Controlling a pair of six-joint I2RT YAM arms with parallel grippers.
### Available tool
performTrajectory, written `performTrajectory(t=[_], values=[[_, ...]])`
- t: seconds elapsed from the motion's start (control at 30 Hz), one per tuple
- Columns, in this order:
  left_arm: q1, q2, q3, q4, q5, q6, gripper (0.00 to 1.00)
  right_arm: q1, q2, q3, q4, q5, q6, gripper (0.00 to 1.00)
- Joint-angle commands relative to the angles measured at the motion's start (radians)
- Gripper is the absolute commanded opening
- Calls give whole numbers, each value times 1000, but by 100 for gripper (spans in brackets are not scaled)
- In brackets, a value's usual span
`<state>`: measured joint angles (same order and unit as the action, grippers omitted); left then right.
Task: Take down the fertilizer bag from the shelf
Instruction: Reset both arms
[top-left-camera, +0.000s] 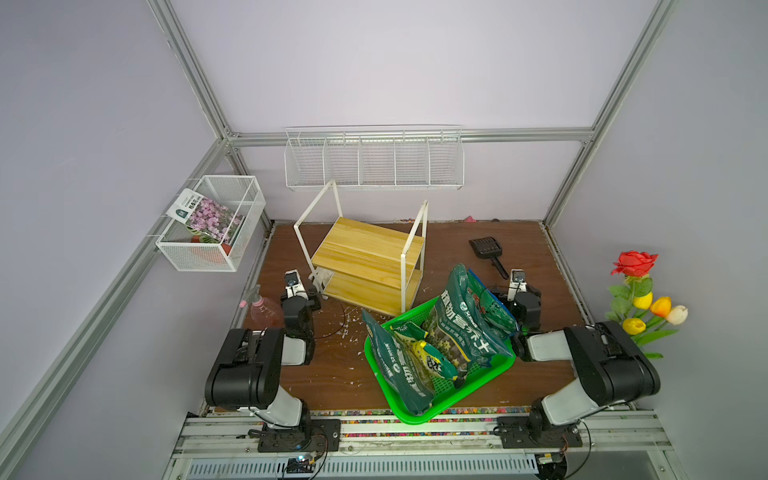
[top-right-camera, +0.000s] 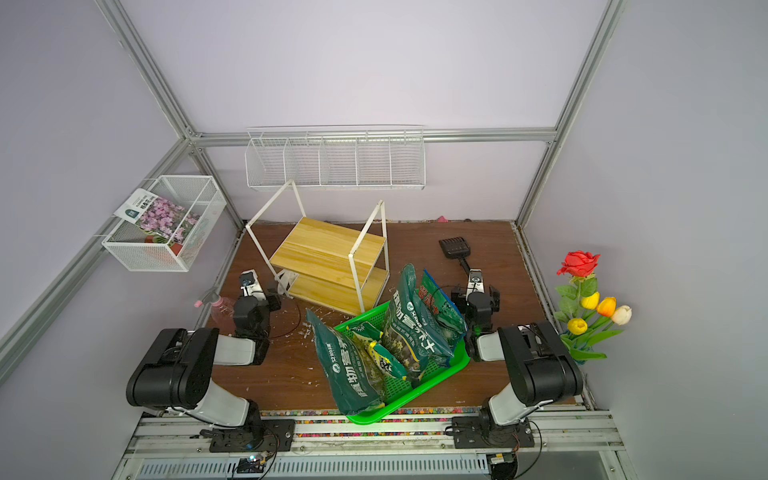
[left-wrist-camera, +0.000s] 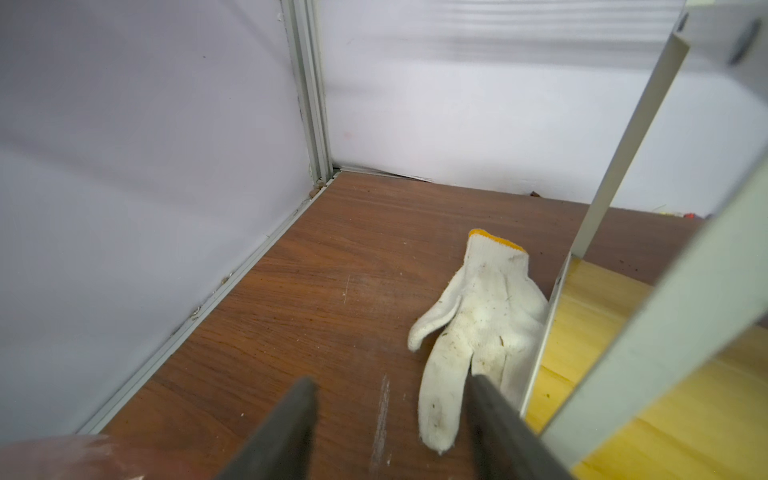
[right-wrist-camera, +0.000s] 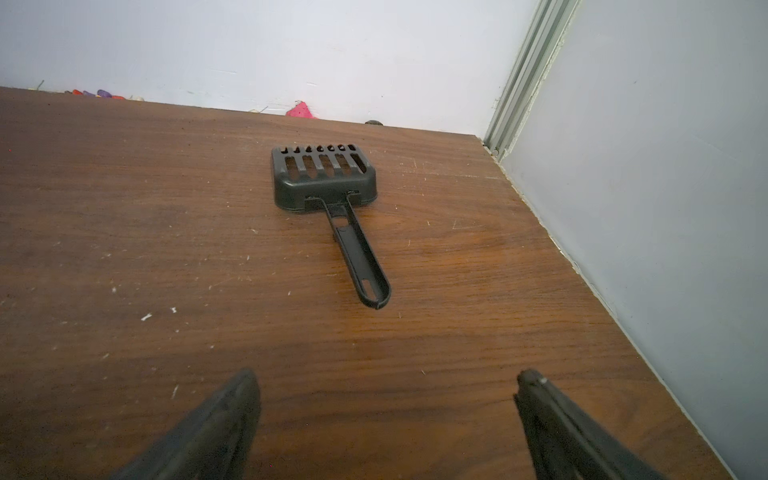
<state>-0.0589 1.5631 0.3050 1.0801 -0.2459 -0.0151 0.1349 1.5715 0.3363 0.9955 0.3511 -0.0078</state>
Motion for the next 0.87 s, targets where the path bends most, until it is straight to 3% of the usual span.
performTrajectory(t=[0.0, 0.03, 0.07, 0.37, 0.6, 0.73, 0.83], values=[[5, -9, 14, -12, 28, 2, 14, -6, 5, 14, 12, 15, 15, 99], [5, -9, 14, -10, 28, 2, 41, -6, 5, 14, 12, 14, 15, 99], [5, -9, 14, -11, 28, 3, 60, -6, 5, 15, 12, 14, 15, 99], [5, -9, 13, -9, 28, 2, 77, -6, 5, 11, 17, 16, 15, 99], [5, -9, 14, -9, 26, 2, 100, -7, 5, 17, 4, 11, 18, 99], [5, -9, 13, -10, 28, 2, 100, -53, -5, 42, -66, -89, 43, 99], [5, -9, 13, -11, 28, 2, 100, -57, -8, 34, -51, -93, 42, 99]])
